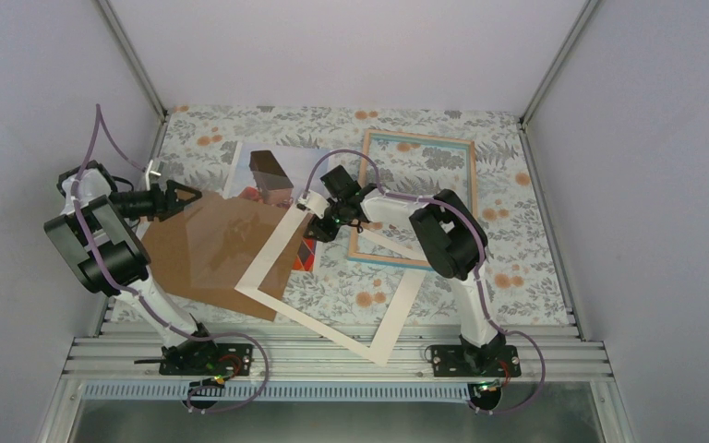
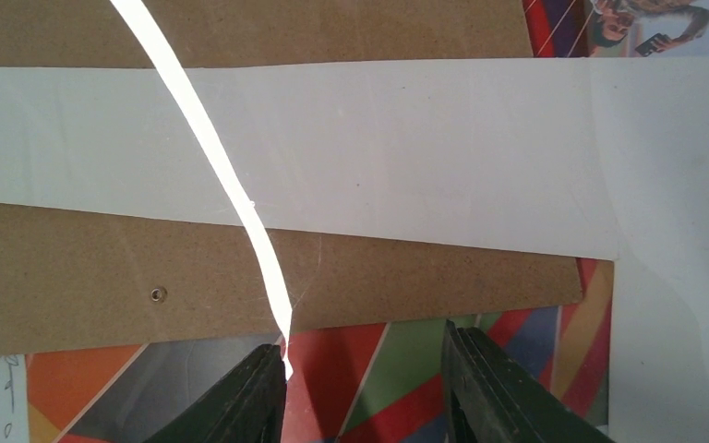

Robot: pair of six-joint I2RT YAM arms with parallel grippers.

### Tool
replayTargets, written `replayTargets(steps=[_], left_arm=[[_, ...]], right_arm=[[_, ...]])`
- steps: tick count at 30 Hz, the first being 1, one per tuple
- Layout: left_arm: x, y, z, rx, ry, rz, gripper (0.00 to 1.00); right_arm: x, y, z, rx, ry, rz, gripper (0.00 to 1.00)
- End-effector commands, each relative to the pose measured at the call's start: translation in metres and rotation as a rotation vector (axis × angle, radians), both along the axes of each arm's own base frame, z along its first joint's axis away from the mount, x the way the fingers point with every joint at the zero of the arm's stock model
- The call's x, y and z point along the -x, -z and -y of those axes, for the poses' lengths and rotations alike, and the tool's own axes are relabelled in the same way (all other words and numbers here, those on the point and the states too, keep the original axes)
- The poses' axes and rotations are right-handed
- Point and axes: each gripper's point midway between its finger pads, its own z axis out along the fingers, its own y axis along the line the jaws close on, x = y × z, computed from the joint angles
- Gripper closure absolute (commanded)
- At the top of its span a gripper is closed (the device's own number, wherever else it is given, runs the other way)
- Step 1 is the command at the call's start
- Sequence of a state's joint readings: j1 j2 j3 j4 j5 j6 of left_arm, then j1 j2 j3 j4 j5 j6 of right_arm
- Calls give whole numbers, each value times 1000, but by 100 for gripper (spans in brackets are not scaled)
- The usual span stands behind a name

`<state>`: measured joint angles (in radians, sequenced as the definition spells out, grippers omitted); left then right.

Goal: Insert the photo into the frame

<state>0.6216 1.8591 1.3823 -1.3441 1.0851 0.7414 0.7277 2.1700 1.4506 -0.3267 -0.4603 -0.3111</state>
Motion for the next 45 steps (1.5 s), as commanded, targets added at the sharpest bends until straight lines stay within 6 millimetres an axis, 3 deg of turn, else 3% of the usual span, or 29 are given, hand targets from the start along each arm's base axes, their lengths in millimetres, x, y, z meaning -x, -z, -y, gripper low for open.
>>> replayTargets(steps=[1,7,8,11,12,20,27,31,34,38,41,45], left_arm=[[15,5,1,-90,47,2,4],[15,10,1,-72,47,-3,7],[12,7,2,-44,37,7,11],[2,4,8,42,23,20,36],[-1,3,11,59,23,23,38],[-12,-12,33,103,67,64,37],[-19,-20,33,93,74,94,51],[-20,-22,40,101,93,108,59],[-20,-21,43,110,100,110,65],[-21,-20,51,160,103,104,63],[-15,-5,61,172,125,59,41],[-29,28,44,-50,78,37,33]], right_arm=[[28,70,54,267,60,-112,57],[27,70,53,261,57,-108,57],[27,70,53,261,55,-110,57],[28,69,53,257,49,-115,57],[29,68,52,255,46,-115,57],[25,56,46,231,42,-107,56],[3,10,21,127,13,-48,47],[-11,-19,4,27,-22,-21,35],[-21,-27,-6,-12,-37,14,32],[-33,-21,-14,-31,-41,-2,32],[-31,-7,-13,-18,-43,-26,33],[-23,-5,-9,-18,-53,-45,35]])
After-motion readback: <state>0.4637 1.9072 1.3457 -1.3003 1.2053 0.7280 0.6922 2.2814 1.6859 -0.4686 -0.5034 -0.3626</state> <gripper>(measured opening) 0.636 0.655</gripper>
